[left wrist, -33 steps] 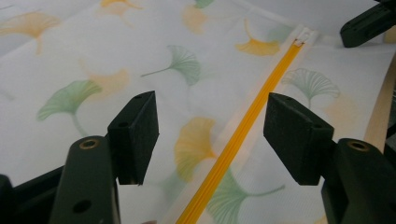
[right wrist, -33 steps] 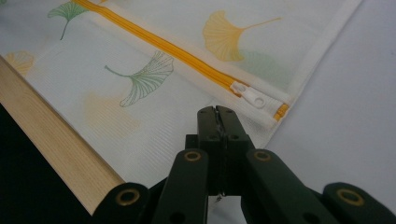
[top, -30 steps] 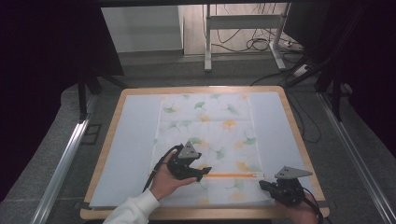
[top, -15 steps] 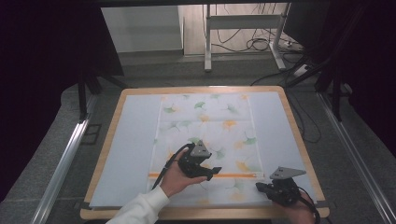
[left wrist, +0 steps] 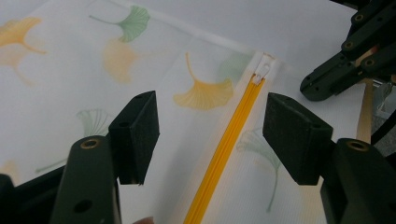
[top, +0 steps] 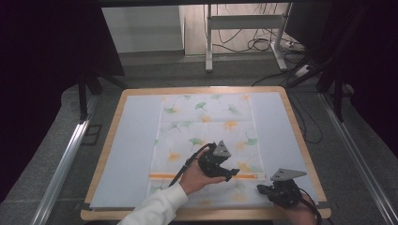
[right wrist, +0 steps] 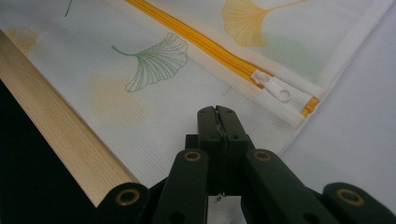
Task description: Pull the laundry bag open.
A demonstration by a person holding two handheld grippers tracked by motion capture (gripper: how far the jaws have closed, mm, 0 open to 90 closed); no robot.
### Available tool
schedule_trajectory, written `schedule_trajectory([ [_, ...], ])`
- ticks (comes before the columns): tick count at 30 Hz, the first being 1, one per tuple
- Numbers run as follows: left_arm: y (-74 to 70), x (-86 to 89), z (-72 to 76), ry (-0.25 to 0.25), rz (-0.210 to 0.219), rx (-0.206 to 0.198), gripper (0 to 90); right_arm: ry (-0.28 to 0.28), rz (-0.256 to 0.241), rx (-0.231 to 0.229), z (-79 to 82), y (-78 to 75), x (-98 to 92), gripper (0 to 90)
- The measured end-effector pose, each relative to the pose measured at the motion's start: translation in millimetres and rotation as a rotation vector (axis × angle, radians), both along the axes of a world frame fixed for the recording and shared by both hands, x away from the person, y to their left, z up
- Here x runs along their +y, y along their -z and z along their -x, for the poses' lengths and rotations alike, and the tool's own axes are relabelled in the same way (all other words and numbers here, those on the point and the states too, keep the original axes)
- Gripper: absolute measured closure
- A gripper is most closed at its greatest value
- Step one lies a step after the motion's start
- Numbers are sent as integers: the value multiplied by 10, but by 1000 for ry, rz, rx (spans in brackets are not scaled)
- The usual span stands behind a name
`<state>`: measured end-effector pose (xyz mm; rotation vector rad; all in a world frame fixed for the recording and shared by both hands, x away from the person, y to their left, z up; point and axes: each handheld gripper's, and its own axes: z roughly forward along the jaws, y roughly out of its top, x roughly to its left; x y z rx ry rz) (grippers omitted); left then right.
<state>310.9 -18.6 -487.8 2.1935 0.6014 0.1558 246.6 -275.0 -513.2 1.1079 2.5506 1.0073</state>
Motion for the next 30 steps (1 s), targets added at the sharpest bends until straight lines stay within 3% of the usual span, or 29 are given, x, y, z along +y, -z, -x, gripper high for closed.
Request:
schedule_trajectory([
  [10,24,-311,-79,50,-14,-5,367,-2,11,11,-7,5,2,888],
  [16,64,-426,-106,55,-16,-5,388,-3,16,14,-9,10,2,888],
  [23,131,-632,-137,107,-75,-11,426,-9,12,21,-14,21,6,888],
  [30,190,-771,-142,134,-103,-18,460,-21,8,18,-18,25,2,888],
])
